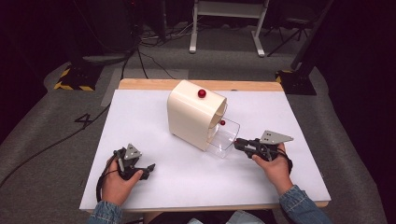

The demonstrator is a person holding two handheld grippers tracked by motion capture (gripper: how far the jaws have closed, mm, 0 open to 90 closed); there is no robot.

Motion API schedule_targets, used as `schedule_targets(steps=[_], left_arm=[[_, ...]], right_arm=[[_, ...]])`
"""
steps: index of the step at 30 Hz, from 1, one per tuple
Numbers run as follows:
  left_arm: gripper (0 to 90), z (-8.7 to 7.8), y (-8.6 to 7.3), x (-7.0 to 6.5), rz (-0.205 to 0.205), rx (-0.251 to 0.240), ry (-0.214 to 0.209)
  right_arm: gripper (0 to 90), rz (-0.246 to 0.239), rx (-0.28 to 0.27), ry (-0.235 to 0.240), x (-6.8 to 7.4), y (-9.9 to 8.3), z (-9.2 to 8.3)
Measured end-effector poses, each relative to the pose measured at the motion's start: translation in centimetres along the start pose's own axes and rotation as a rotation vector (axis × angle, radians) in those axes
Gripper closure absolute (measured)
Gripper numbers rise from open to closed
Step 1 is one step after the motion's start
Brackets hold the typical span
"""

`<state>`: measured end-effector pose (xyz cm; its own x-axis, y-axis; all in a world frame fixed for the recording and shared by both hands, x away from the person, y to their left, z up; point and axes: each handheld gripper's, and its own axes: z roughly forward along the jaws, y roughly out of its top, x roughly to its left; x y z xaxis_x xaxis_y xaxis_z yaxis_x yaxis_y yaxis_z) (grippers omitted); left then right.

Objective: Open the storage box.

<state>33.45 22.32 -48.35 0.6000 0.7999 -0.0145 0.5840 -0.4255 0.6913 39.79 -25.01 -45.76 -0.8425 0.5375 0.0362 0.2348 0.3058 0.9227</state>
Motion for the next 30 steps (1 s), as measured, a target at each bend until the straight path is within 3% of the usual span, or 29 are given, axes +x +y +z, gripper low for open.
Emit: schedule_targets(steps=[11,21,30], left_arm=[[21.0,0.0,0.0,0.0,0.000,0.000,0.000],[21.0,0.0,0.0,0.0,-0.001,-0.001,0.000],[21.0,0.0,0.0,0.0,-0.001,-0.001,0.000]], right_arm=[[74.1,0.013,0.014,0.001,-0.1,-0.7,-1.2],[73.9,0.037,0.039,0.008,-0.5,-1.8,-1.2],[66.3,0.057,0.063,-0.003,-0.7,-2.2,-1.7]])
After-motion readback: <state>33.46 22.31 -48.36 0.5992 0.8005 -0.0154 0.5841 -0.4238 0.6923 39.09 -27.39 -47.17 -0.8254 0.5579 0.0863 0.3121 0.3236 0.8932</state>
